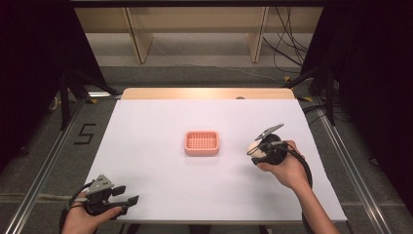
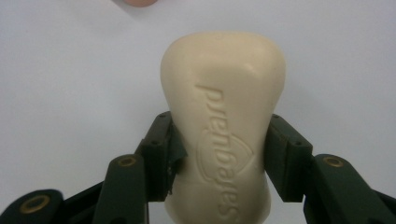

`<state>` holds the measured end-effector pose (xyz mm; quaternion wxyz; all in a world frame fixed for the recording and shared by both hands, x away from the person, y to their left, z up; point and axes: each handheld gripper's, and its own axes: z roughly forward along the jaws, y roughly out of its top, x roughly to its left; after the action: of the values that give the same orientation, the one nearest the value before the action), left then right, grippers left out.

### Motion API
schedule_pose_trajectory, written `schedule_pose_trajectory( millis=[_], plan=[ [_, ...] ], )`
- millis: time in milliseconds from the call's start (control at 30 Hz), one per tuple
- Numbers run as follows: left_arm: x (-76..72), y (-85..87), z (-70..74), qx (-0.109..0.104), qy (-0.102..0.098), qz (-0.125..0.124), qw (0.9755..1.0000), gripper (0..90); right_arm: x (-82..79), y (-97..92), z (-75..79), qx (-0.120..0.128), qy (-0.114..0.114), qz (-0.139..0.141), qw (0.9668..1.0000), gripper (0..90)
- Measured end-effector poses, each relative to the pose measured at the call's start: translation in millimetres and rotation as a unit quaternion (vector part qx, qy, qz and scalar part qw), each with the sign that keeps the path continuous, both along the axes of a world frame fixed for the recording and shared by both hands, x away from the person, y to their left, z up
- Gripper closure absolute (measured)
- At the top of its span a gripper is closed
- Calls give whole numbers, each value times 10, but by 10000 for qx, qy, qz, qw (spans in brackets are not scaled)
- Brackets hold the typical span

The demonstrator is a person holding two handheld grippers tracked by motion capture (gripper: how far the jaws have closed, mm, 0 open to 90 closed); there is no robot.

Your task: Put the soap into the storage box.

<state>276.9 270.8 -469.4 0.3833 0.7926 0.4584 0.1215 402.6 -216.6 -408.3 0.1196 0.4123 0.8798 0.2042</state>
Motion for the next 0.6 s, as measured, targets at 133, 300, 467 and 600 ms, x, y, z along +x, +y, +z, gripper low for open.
schedule_pose_trajectory(
  millis=[133,300,467,600],
  plan=[
    [0,-1,-2,-16,-20,24,10000,345,7,31,7,4,-13,-1,10000,505],
    [1,-3,-3,-10,-19,21,10000,345,17,61,4,55,5,-12,10000,505],
    [3,-4,-2,-7,-26,20,10000,345,30,86,17,9,1,31,10000,505],
    [2,-3,-1,-11,-27,22,10000,346,34,117,23,18,-4,76,10000,505]
  ],
)
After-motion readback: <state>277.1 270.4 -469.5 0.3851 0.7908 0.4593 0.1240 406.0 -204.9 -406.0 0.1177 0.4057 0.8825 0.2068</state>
